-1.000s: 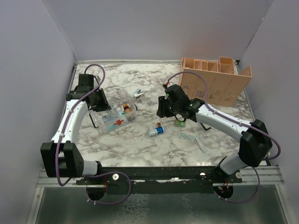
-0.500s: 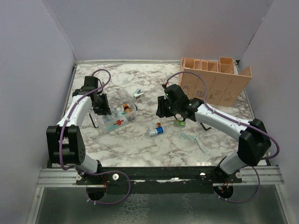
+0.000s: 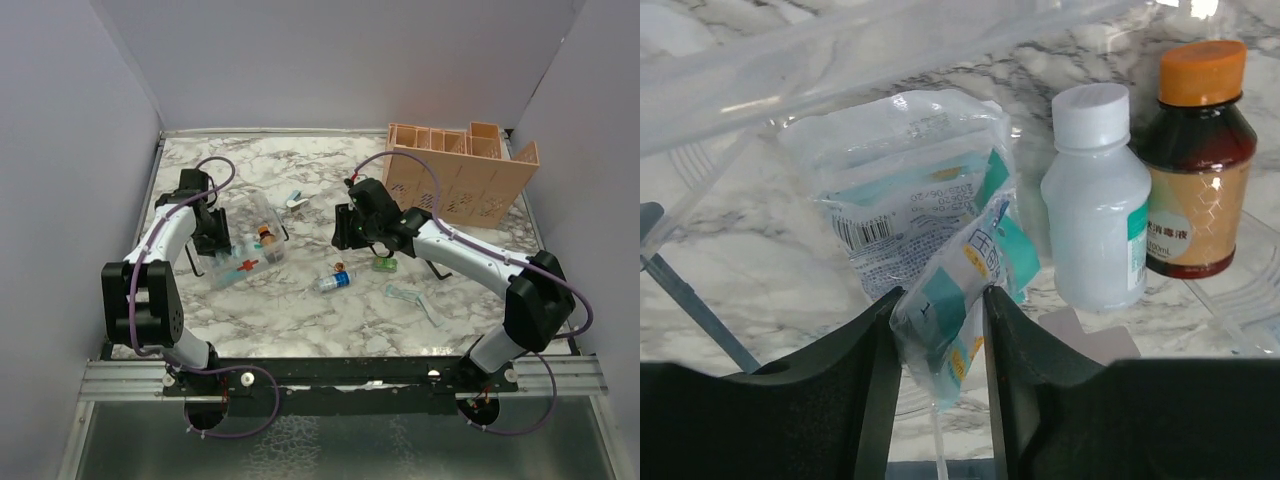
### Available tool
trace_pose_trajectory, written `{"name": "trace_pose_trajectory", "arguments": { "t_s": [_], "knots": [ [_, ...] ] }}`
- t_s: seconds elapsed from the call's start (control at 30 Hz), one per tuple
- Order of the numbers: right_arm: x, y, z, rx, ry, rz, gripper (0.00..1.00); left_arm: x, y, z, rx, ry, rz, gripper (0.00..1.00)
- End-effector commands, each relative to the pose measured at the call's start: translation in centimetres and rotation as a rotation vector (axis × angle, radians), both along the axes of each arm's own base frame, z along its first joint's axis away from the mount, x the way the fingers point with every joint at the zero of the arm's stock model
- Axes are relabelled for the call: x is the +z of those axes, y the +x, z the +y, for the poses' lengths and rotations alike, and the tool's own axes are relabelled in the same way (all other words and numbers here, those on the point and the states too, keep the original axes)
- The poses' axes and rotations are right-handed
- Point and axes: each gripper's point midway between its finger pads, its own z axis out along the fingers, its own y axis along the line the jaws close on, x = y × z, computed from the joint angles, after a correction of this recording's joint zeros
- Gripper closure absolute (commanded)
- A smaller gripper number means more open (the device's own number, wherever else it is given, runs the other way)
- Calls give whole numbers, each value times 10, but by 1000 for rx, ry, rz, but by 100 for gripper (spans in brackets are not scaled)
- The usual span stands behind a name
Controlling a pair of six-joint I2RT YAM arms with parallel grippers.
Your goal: Organize the medicine kit
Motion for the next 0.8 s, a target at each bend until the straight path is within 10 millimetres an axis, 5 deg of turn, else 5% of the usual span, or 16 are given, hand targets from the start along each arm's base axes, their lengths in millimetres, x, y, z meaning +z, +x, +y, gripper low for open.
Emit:
{"name": "trace_pose_trajectory", "arguments": {
  "t_s": [0.0, 0.47, 0.77],
  "knots": [
    [8, 6, 8, -7, 27, -7, 61, 3, -5, 30, 36, 153, 46, 59],
    [5, 7, 9, -9, 24, -5, 61, 42, 10, 39, 113, 193, -35, 48],
    [5, 6, 7, -11, 27, -15, 61, 34, 10, 23, 98, 116, -31, 64]
  ]
}}
